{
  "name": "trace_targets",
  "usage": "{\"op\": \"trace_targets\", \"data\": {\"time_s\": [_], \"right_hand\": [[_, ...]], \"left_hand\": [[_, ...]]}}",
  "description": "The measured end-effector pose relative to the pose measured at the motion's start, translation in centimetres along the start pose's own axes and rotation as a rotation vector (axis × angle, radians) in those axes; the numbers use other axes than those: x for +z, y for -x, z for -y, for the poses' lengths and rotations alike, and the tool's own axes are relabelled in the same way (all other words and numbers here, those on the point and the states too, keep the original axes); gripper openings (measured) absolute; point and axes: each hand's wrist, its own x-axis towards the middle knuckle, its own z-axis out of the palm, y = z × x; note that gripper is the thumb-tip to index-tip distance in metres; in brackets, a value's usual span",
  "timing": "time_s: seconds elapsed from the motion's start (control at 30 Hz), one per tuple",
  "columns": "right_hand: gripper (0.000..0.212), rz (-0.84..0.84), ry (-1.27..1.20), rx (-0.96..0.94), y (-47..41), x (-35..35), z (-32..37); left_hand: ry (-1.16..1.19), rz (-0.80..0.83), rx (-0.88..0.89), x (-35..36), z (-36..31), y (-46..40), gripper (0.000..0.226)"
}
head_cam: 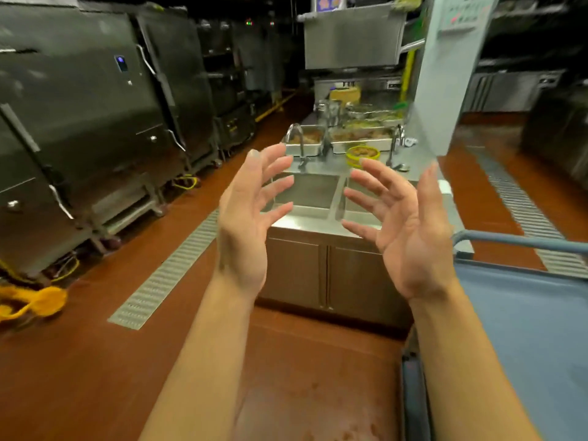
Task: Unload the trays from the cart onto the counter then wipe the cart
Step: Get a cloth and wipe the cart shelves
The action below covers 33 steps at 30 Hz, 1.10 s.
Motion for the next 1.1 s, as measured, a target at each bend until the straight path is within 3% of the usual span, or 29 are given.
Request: {"op": "trace_targets", "data": {"time_s": [0.4,0.8,1.1], "right_hand": [[0.074,-0.206,0.162,0.007,-18.1,-4.3,-5.0],[0.072,-0.538,0.328,-0.015,-34.9,-11.1,-10.9],[0.079,-0.712,0.378,0.036,-43.0,-18.4,-14.4]], "left_hand": [[0.172,0.179,-0.075,4.1,11.8,-20.6,0.06],[0.382,0.506,-0.25,12.7,26.5,-40.8,0.063],[0.397,0.661,-0.388,21.1,35.6,-48.6,0.061]]}}
